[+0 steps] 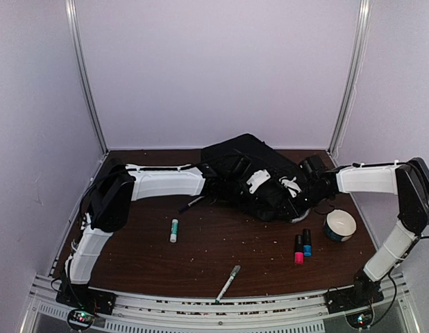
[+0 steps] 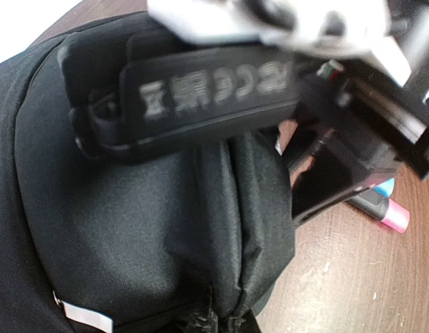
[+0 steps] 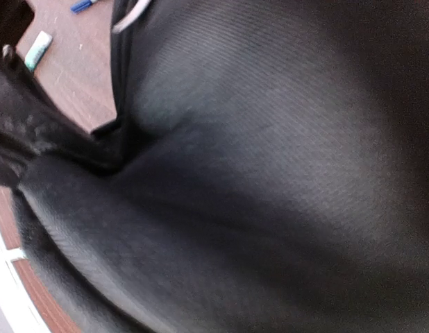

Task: Pack the student bag
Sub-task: Grab the largest pocket of the student bag, then zip the student bag into the largest pocket of the bag.

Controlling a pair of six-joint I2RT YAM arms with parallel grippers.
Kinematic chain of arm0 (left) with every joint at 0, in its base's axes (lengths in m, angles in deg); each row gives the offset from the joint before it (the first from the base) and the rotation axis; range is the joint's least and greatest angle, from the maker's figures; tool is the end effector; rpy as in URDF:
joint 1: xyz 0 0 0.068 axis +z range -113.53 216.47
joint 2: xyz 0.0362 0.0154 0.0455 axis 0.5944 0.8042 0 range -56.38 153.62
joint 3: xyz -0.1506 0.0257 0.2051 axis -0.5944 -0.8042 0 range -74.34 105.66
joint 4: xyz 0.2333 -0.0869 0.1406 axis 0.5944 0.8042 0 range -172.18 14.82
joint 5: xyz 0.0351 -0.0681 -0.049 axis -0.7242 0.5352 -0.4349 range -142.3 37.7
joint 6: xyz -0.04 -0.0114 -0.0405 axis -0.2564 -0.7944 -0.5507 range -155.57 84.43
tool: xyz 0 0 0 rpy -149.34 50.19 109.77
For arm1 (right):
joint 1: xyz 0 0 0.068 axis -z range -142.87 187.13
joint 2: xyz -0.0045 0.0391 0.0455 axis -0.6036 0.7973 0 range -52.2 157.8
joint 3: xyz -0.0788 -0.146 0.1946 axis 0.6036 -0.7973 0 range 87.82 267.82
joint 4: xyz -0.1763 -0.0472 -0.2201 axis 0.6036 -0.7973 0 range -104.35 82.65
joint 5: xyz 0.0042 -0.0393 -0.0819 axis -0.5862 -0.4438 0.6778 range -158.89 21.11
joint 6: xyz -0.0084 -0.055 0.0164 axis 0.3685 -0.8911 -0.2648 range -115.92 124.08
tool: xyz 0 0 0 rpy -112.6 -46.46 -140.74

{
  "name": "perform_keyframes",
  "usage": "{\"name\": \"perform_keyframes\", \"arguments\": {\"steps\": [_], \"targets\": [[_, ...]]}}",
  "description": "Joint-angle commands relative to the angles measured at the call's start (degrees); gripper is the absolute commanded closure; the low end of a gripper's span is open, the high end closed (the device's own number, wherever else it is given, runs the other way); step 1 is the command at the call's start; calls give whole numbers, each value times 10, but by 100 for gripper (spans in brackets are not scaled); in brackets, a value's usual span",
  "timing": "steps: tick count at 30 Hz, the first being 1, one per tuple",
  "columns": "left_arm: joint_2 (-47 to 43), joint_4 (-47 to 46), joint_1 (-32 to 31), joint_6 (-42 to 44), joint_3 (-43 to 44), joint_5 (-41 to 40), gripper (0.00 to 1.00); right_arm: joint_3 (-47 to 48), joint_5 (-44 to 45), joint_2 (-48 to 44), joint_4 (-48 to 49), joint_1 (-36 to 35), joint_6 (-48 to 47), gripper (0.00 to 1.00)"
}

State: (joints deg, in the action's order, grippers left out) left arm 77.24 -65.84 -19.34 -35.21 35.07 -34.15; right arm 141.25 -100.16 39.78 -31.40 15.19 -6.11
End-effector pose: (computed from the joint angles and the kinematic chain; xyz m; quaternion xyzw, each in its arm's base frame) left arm 0.2971 -0.4605 0.1616 0.4805 0.7603 -0.3189 0.2989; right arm 0.2965 0.1427 0.1405 -0.3202 0.8814 0.2837 0.2001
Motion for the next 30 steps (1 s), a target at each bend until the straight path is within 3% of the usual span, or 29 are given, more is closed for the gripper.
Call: {"name": "perform_keyframes", "arguments": {"steps": [1,6,10,30], "targets": [[-3,-69,2,-9,28,31,98,15,0,3,14,-7,-1,83],[-7,-69,3,-4,20,28,97,5,9,-17,9,-6,-10,95],[-11,-68,4,-2,14,26,97,-1,21,-37,-4,-7,-21,100],[-74,-31,5,61,-79,-14,98,46,104,0,-112,52,-67,100]]}}
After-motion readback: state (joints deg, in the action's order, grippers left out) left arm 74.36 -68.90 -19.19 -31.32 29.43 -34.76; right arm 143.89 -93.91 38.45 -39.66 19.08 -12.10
